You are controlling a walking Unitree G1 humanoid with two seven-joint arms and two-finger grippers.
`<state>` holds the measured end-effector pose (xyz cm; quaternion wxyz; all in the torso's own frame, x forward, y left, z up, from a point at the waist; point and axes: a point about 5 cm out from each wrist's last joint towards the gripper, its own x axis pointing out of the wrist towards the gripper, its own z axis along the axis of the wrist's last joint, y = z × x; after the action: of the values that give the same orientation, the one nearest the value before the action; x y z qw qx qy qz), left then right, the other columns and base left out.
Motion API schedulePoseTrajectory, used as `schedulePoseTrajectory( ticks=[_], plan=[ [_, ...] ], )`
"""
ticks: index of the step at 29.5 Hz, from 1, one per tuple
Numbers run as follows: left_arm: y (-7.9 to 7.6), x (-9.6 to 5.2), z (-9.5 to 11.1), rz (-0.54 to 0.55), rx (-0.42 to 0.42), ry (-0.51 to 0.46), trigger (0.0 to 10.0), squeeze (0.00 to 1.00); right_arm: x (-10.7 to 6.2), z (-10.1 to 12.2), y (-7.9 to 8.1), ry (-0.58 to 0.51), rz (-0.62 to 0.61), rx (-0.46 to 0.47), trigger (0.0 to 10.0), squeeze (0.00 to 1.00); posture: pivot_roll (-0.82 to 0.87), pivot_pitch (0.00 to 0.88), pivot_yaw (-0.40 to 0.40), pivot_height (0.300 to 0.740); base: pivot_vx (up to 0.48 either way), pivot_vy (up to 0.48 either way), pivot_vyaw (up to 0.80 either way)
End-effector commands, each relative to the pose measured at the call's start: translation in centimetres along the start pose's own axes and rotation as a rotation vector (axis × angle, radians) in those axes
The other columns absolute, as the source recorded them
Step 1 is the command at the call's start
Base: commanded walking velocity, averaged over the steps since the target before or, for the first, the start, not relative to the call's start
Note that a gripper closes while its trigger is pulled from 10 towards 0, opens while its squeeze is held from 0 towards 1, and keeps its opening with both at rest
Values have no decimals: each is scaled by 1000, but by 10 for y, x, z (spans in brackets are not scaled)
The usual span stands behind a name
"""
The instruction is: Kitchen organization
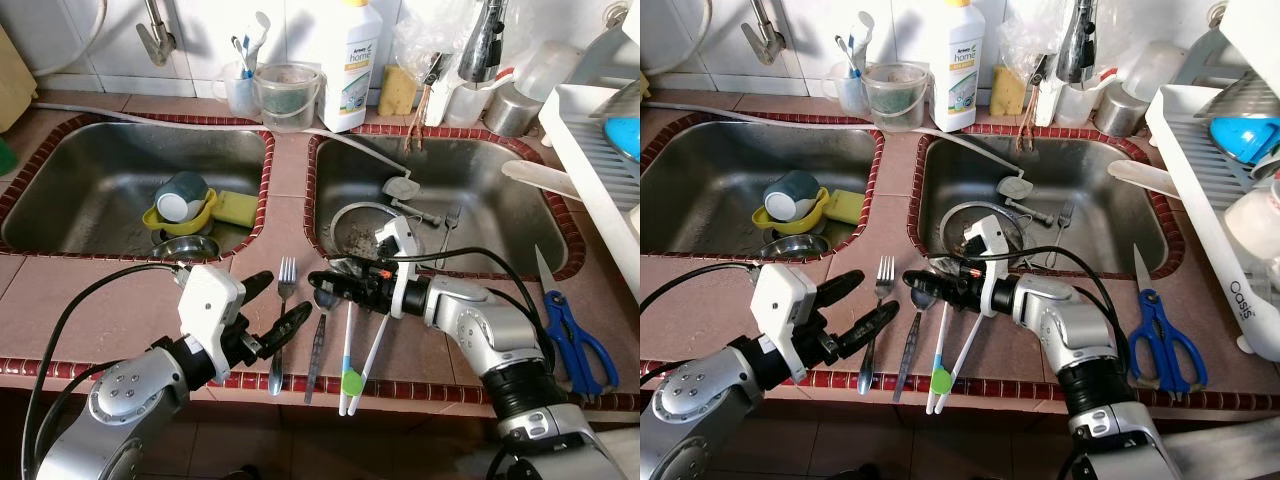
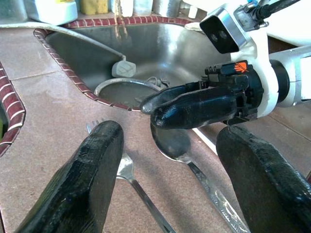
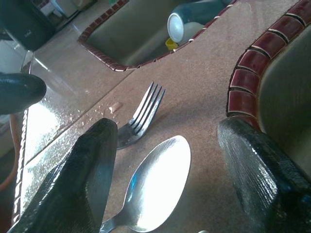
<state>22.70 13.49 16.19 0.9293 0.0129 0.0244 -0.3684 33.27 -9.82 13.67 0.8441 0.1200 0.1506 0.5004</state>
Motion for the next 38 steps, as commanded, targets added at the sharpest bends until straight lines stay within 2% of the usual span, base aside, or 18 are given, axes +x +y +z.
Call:
schedulePoseTrajectory(
  ticks=[1, 2, 3, 4, 5, 8, 13, 16, 20, 22, 28, 32, 38],
  plan=[
    [-3, -2, 3, -2, 4, -6, 10000, 0, -3, -17, -4, 52, -36, 58, 7608, 0, 31, 210, -27, 740, 0, 0, 0],
    [-3, -2, 3, -2, 4, -6, 10000, 0, -4, -18, -4, 52, -39, 61, 7608, 0, 31, 210, -27, 740, 0, 0, 0],
    [-3, -2, 3, -2, 4, -6, 10000, 0, -4, -18, -5, 51, -44, 57, 8275, 0, 31, 209, -28, 740, 0, 0, 0],
    [-3, -2, 3, -2, 4, -5, 10000, 0, -4, -17, -7, 40, -72, 79, 9765, 0, 32, 209, -27, 740, 0, 0, 0],
    [-3, -2, 3, -3, 4, -5, 10000, 0, -5, -16, -8, 34, -88, 87, 10000, 0, 31, 208, -26, 740, 0, 0, 0],
    [-3, -2, 3, -3, 4, -4, 10000, 0, -5, -12, -10, 20, -118, 77, 10000, 0, 30, 206, -26, 740, 0, 0, 0],
    [-3, 0, 3, -10, 3, -5, 10000, 0, -5, 11, -7, -40, -134, 52, 10000, 0, 22, 200, -27, 740, 0, 0, 0],
    [-4, 1, 3, -12, 1, -7, 10000, 0, -6, 13, -6, -32, -131, 78, 10000, 0, 19, 200, -30, 740, 0, 0, 0],
    [-3, 0, 3, -11, 3, -7, 10000, 0, -7, 13, -3, -22, -131, 67, 9765, 0, 17, 200, -33, 740, 0, 0, 0],
    [-3, 0, 3, -6, 1, -9, 10000, 0, -9, 14, 0, -2, -132, 105, 10000, 0, 17, 200, -33, 740, 0, 0, 0],
    [-4, 1, 2, -7, -1, -9, 10000, 0, -10, 27, 7, -5, -113, 57, 10000, 0, 5, 206, -35, 740, 0, 0, 0],
    [-4, 1, 3, -8, -4, -11, 10000, 0, -9, 33, 12, 6, -95, 86, 10000, 0, 2, 210, -36, 740, 0, 0, 0],
    [-4, 1, 2, -4, -7, -11, 10000, 0, -10, 23, 14, 45, -101, 112, 10000, 0, 1, 212, -37, 740, 0, 0, 0]
  ],
)
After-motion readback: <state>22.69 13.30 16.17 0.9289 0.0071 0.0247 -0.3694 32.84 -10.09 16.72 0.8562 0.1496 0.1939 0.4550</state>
